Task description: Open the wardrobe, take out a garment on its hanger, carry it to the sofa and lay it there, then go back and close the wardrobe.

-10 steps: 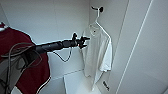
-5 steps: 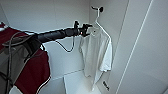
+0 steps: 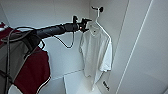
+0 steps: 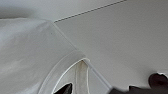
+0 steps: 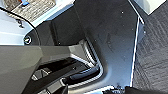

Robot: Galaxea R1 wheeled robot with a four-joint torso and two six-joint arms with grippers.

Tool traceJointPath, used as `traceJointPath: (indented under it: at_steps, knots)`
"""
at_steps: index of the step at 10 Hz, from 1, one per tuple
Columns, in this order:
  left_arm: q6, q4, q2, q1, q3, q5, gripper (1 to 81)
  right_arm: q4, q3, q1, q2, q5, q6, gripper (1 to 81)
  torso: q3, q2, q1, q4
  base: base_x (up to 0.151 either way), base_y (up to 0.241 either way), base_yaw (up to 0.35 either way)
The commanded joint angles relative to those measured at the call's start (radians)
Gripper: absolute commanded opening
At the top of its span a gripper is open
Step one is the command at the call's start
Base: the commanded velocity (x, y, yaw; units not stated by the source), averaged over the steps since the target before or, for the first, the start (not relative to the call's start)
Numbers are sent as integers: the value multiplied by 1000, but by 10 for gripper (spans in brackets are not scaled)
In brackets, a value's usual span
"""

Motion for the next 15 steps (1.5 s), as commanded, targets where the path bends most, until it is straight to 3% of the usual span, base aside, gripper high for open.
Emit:
traceJointPath:
  at_steps: [1,7,8,9,11,15]
  knots:
    - [-12,-8,83,-220,-102,-2,811,-4,-4,41,12,-58,-1,811,0,0,0,0,0,0,0]
    - [-61,-5,139,-246,-147,-10,811,15,-21,38,14,-49,3,811,0,0,0,0,0,0,0]
    - [-61,-5,149,-247,-158,-10,811,15,-21,39,14,-51,3,811,0,0,0,-87,0,0,0]
    - [-63,-7,159,-249,-167,-10,811,15,-20,41,14,-55,2,811,0,0,0,-2,0,0,0]
    - [-63,-7,184,-249,-199,-10,811,15,-18,35,14,-49,2,811,0,0,0,-19,0,0,0]
    - [-54,26,240,-249,-284,-34,811,13,-18,33,14,-46,2,811,0,0,0,-20,0,0,0]
